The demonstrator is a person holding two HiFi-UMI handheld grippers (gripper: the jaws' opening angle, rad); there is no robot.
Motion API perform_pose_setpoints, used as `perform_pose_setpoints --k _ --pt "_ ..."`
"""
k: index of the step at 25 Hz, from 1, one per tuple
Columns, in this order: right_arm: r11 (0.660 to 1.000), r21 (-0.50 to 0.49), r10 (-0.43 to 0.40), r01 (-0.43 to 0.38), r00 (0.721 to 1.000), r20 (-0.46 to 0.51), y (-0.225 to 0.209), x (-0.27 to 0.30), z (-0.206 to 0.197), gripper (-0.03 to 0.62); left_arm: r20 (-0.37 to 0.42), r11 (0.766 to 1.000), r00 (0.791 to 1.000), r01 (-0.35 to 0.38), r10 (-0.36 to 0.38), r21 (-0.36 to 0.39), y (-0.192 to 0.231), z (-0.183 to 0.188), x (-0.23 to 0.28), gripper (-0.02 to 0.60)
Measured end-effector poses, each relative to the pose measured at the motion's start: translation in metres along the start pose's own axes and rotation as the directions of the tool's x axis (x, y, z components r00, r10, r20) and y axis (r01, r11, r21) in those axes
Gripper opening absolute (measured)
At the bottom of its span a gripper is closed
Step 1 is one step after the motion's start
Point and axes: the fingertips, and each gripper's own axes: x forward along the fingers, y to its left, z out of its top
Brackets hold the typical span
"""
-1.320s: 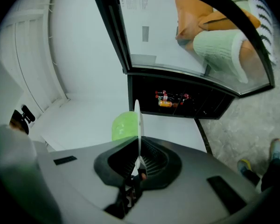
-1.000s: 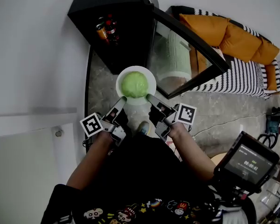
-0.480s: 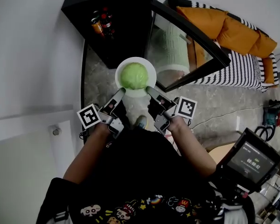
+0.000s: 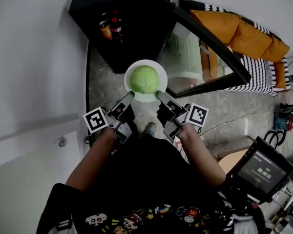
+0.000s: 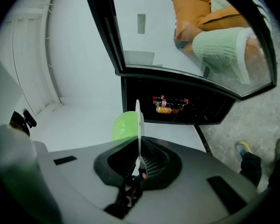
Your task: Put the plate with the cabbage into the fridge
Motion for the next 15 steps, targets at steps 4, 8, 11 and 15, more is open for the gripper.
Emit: perform_pose_setpoints --k 4,8,11,15 --pt "1.0 0.005 0.0 0.0 1.0 0.007 0.004 0.013 -0.001 0.017 -0.013 1.0 1.0 -0.01 0.01 0.004 -0.004 0.014 -0.002 0.009" --pt "1.0 0.013 0.004 -0.005 1.0 0.011 0.001 0.007 -0.001 0.017 -0.014 1.0 1.0 -0.008 0.008 0.012 -0.003 0.008 0.0 0.009" --pt "1.0 0.008 0.001 -0.001 1.0 0.008 -0.003 -0.001 0.001 0.017 -0.017 1.0 1.0 -0.012 0.012 0.02 -0.001 0.0 0.002 0.009" --pt "1.0 0.012 0.022 -0.022 1.0 -0.001 -0.002 0.002 0.0 0.017 -0.007 0.999 1.0 -0.026 0.027 0.046 -0.002 0.002 0.0 0.009"
